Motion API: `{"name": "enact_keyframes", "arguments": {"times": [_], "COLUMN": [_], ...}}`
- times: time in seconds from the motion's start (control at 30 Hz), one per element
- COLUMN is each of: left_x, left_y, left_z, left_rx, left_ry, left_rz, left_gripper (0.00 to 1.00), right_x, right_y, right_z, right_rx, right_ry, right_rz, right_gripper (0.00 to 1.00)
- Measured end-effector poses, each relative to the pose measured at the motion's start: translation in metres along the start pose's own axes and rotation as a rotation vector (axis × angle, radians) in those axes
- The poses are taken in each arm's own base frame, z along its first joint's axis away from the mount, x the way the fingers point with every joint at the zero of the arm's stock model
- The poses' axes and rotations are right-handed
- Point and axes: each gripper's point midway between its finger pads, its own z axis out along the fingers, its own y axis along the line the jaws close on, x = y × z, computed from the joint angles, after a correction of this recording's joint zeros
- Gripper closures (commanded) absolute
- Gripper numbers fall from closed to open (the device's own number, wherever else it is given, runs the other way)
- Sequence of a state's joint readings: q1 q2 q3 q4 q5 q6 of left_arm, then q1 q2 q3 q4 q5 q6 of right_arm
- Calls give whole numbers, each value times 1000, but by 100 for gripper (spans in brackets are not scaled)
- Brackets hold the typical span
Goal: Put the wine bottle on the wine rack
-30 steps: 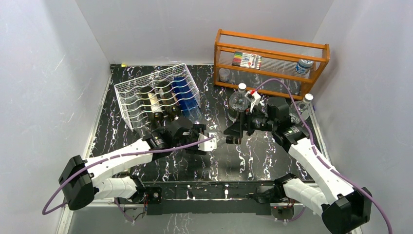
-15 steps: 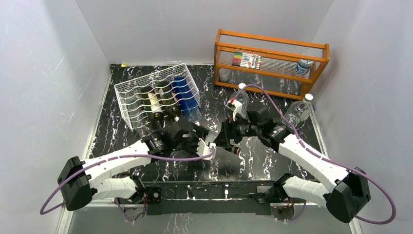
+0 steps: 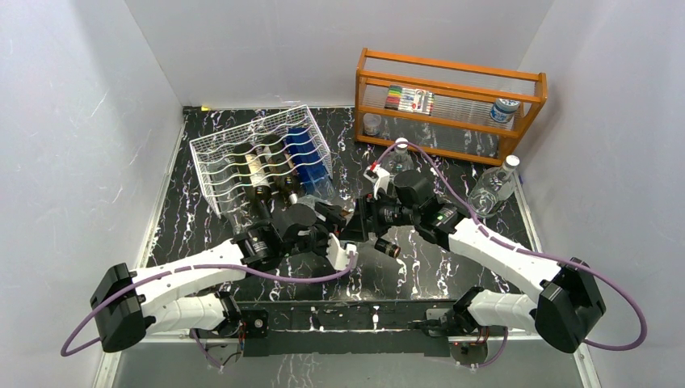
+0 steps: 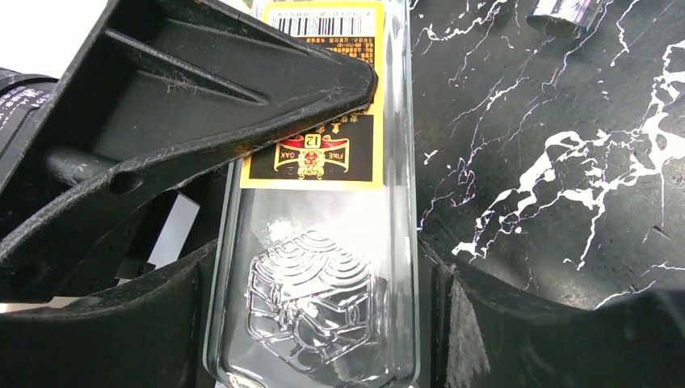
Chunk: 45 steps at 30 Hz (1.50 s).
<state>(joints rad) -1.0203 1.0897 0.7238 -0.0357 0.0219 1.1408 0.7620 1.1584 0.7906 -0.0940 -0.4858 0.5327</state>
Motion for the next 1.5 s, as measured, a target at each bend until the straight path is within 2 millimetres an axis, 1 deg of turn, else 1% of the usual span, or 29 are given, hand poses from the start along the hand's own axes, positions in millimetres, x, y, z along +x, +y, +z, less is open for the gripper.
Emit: {"name": "enact_keyframes", "arguments": {"times": [0.07,0.1,0.23,0.27,0.33,0.4,0.47,0.6,0.63,0.67,0.7,0.73,0.87,0.97,1.1,1.27,1.5], "left_x": [2,4,5,6,6,6,5,0,0,1,2,3,4,1,-3,-6,-2], "left_y": [-2,-3,-2,-3,-3,-3,-2,-5,-4,-2,0,2,9,22,33,42,53], "left_z": [1,1,1,1,1,0,-2,-5,-7,-9,-11,-13,-23,-38,-54,-73,-99], "left_rx": [-2,-3,-14,-15,-18,-23,-30,-46,-55,-67,-82,-94,-145,-213,-275,-346,-475], "left_ry": [8,13,20,21,23,21,18,-4,-2,2,9,12,19,2,-30,-70,-105], "left_rz": [1,0,-7,-11,-22,-33,-45,-72,-89,-111,-134,-154,-224,-277,-347,-486,-758], "left_gripper": [100,100,100,96,82,62,44,20,12,6,4,2,2,2,2,2,2], "right_x": [1,2,1,1,1,0,0,4,4,6,6,7,10,19,29,33,24], "right_y": [-1,-1,-3,-4,-4,-4,-3,1,1,-1,-4,-7,-20,-32,-43,-48,-45], "right_z": [2,3,4,4,4,3,1,-3,-5,-6,-8,-10,-18,-24,-30,-32,-34], "right_rx": [7,10,26,29,38,44,49,54,59,74,90,110,191,258,314,336,339], "right_ry": [2,4,-4,-6,-11,-17,-20,-16,-15,-13,-15,-18,-18,8,45,61,47], "right_rz": [-1,2,3,4,6,5,2,-2,-1,8,12,17,25,31,33,19,-8], "right_gripper": [50,53,75,81,91,100,100,100,100,100,100,100,100,100,100,100,100]}}
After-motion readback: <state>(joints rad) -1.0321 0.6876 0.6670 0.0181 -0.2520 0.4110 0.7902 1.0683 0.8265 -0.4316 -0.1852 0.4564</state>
